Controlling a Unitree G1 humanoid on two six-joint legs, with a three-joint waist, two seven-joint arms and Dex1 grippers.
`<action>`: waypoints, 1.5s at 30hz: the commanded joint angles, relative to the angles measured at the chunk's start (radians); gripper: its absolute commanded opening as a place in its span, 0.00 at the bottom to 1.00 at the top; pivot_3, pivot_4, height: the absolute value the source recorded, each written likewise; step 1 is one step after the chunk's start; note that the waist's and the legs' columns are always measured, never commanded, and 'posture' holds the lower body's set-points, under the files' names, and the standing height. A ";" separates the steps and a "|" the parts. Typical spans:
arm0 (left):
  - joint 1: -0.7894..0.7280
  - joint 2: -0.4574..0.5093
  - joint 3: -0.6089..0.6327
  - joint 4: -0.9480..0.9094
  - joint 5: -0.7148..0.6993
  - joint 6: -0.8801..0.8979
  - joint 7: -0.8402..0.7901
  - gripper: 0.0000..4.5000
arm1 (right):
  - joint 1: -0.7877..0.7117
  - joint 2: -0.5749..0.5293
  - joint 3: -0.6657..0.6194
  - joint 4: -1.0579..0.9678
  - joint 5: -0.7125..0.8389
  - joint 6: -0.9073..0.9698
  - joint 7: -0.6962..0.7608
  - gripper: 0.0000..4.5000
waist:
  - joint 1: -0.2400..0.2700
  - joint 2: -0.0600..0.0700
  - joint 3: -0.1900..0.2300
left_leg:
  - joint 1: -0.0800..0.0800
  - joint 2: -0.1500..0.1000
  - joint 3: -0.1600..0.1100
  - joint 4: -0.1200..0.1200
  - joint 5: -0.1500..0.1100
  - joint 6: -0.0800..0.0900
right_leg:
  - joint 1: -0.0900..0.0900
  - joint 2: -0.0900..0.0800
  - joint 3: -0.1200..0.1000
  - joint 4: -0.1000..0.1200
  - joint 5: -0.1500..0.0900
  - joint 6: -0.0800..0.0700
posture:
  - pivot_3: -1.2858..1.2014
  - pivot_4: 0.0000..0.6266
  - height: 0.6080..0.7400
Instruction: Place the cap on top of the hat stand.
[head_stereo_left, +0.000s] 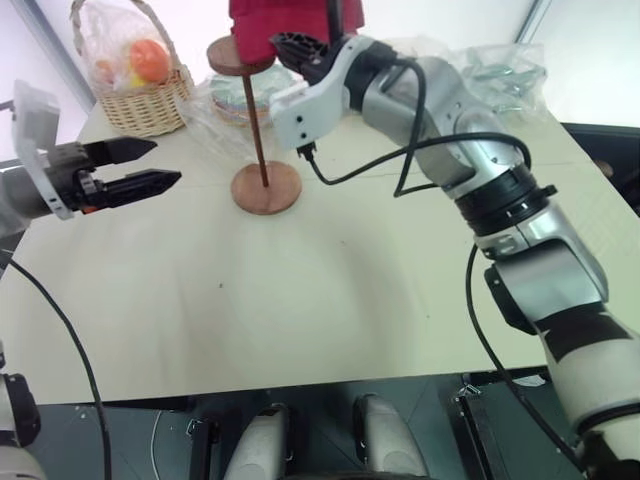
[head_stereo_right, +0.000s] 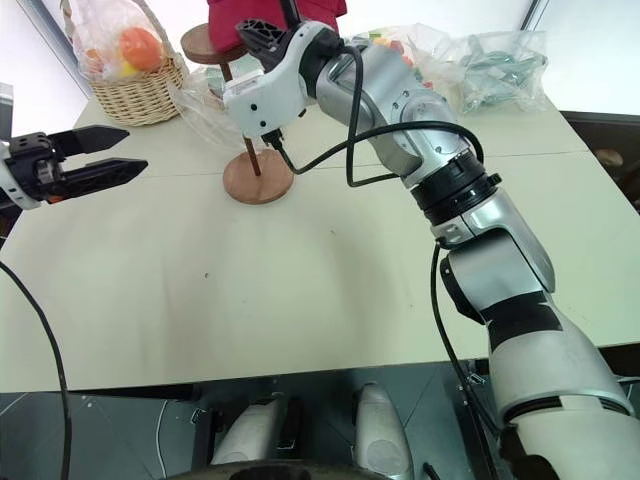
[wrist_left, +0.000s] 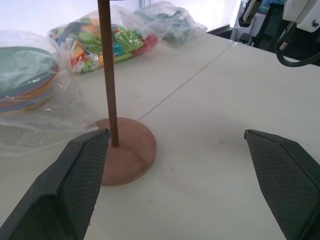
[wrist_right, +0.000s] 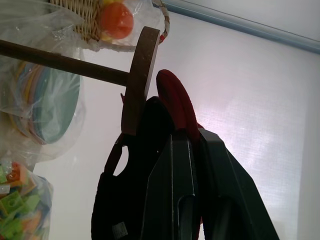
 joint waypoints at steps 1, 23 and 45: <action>-0.019 0.003 0.013 -0.006 -0.005 -0.013 0.000 1.00 | -0.082 -0.005 -0.061 -0.049 0.011 0.015 -0.027 0.00 | 0.000 0.000 0.000 | 0.000 0.000 0.000 0.000 0.000 0.000 | 0.000 0.000 0.000 0.000 0.000 0.000 | 0.52 0.24 1.00; -0.038 0.005 -0.008 0.038 0.018 -0.026 -0.016 1.00 | 0.079 0.061 -0.071 -0.240 0.163 0.006 0.094 0.00 | 0.000 0.000 0.000 | 0.000 0.000 0.000 0.000 0.000 0.000 | 0.000 0.000 0.000 0.000 0.000 0.000 | 0.52 0.24 1.00; -0.020 0.002 0.002 0.013 0.008 -0.009 0.001 1.00 | 0.271 0.076 0.012 -0.329 0.060 -0.034 0.172 0.00 | 0.001 0.000 0.000 | 0.000 0.000 0.000 0.000 0.000 0.000 | 0.000 0.000 0.000 0.000 0.000 0.000 | 0.52 0.24 1.00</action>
